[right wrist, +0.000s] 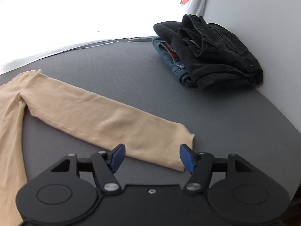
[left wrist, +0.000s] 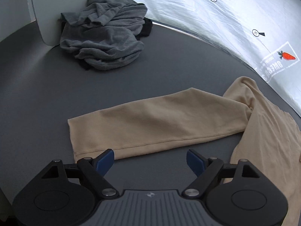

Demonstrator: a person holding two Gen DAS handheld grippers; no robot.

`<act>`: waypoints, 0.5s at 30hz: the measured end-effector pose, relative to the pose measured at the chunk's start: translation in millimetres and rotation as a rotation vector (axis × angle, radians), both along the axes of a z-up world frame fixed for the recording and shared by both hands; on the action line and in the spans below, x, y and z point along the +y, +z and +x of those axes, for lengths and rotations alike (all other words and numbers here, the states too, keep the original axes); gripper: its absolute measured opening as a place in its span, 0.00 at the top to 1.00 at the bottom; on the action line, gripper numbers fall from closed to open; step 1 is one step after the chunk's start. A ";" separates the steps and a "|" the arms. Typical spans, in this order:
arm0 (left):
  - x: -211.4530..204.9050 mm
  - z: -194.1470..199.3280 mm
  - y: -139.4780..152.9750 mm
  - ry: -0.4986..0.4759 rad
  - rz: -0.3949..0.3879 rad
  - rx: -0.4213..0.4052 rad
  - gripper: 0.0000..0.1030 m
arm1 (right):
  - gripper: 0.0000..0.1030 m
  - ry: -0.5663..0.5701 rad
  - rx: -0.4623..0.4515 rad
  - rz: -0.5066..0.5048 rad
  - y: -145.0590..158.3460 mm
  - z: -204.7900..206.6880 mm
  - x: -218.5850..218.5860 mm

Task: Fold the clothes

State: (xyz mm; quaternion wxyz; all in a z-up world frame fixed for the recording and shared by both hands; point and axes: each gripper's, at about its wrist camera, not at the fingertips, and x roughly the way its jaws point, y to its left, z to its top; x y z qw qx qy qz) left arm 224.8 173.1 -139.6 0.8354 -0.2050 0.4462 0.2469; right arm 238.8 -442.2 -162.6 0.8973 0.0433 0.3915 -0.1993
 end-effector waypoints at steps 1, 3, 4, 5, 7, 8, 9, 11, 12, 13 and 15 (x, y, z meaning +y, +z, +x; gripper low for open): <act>14.6 -8.5 -1.6 0.049 -0.006 0.001 0.18 | 0.37 0.031 -0.003 0.020 0.5 -0.9 13.6; 39.2 -20.0 -5.6 0.107 -0.002 0.003 0.17 | 0.37 0.089 -0.007 0.057 1.2 -2.7 40.1; 50.6 -23.8 -8.2 0.123 0.006 0.006 0.17 | 0.37 0.115 -0.006 0.073 1.0 -3.5 53.3; 60.1 -25.2 -11.5 0.128 0.009 0.010 0.17 | 0.37 0.148 -0.003 0.093 1.6 -4.7 69.6; 77.2 -26.0 -19.7 0.124 0.005 0.013 0.17 | 0.37 0.213 0.003 0.124 3.0 -8.3 98.7; 84.8 -25.4 -24.4 0.116 -0.003 0.014 0.17 | 0.35 0.239 0.007 0.124 4.0 -11.2 111.4; 90.8 -23.9 -29.3 0.109 -0.009 0.020 0.17 | 0.35 0.261 0.012 0.117 4.9 -14.4 123.1; 96.6 -20.1 -37.6 0.086 -0.005 0.033 0.19 | 0.34 0.305 0.030 0.094 7.1 -22.1 148.0; 93.2 -18.9 -36.9 0.073 0.028 0.041 0.24 | 0.34 0.321 0.040 0.081 7.7 -26.6 158.7; 89.8 -17.8 -36.2 0.060 0.061 0.049 0.34 | 0.34 0.332 0.047 0.075 8.3 -31.0 166.5; 83.3 -16.9 -33.4 0.027 0.102 0.051 0.77 | 0.34 0.355 0.062 0.067 10.2 -42.1 181.3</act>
